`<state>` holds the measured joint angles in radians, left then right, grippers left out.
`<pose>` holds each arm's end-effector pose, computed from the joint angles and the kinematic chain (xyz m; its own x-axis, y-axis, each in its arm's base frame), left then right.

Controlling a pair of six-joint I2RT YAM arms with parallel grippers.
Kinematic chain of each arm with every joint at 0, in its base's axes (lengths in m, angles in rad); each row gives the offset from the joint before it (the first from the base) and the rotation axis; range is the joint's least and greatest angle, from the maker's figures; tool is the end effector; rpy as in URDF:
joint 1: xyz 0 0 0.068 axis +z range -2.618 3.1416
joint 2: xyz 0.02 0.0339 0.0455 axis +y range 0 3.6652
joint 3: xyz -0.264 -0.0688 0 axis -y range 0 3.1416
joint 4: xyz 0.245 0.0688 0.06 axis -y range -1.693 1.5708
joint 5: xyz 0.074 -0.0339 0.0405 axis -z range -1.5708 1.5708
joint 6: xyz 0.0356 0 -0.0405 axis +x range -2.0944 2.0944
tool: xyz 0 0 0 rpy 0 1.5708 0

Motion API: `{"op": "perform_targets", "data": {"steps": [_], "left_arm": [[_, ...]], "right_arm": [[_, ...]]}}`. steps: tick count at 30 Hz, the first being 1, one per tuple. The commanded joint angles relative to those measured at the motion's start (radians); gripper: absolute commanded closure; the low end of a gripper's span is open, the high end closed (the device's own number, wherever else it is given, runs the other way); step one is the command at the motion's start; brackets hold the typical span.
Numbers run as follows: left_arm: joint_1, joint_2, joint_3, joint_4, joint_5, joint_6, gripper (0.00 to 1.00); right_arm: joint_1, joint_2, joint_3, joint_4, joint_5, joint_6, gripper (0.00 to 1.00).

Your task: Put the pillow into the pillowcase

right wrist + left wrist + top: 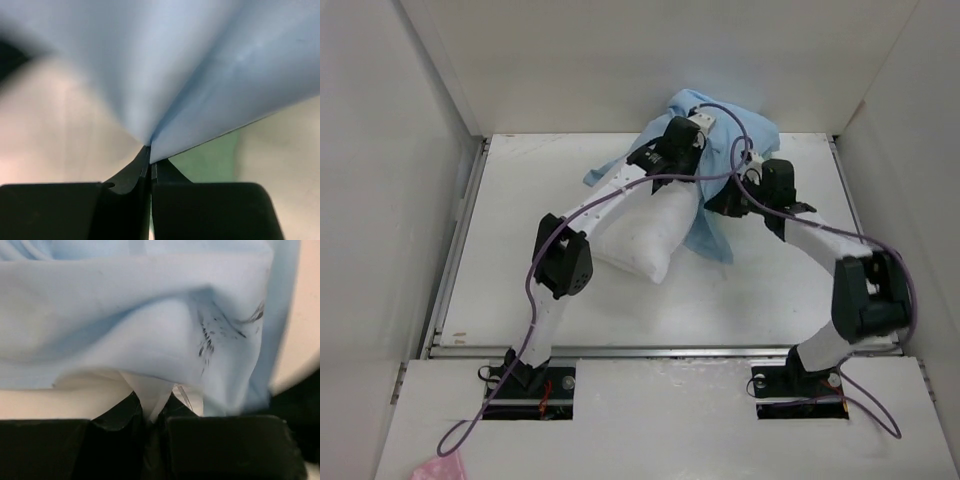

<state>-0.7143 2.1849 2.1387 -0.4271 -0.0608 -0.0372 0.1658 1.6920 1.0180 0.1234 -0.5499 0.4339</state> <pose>0.3921 -0.3371 0.3280 -0.3670 0.2690 -0.8905 0.5998 0.8001 -0.0054 0.3616 0.0794 0.2149 -0.7120 0.2443 -0.6583 -0.3093 0.7326 0.6064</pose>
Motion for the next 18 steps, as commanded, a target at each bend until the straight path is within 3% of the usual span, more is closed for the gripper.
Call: {"op": "perform_targets", "data": {"steps": [1,3,5,7,11,15,16,18], "left_arm": [[-0.008,0.012,0.115,0.183,0.01,-0.09,1.0],[-0.008,0.026,0.135,0.206,0.021,-0.142,1.0],[-0.008,0.036,0.135,0.215,0.03,-0.167,1.0],[-0.019,0.046,0.135,0.215,0.03,-0.179,1.0],[-0.028,0.046,0.093,0.215,0.052,-0.193,1.0],[-0.028,0.022,0.056,0.225,0.052,-0.202,1.0],[-0.028,0.012,0.046,0.225,0.052,-0.202,1.0],[-0.028,-0.004,-0.005,0.246,0.052,-0.202,1.0]], "right_arm": [[0.127,-0.335,-0.001,-0.164,-0.147,-0.107,1.0],[0.265,-0.488,-0.051,-0.168,-0.127,-0.094,1.0],[0.328,-0.512,-0.067,-0.114,-0.066,-0.07,1.0],[0.319,-0.456,-0.052,-0.102,-0.053,-0.079,1.0],[0.288,-0.231,0.008,-0.093,-0.203,-0.092,1.0],[0.279,-0.127,0.03,-0.093,-0.308,-0.115,1.0],[0.279,-0.127,0.021,-0.093,-0.256,-0.129,0.95],[0.279,-0.201,-0.004,-0.145,-0.188,-0.165,0.75]]}}
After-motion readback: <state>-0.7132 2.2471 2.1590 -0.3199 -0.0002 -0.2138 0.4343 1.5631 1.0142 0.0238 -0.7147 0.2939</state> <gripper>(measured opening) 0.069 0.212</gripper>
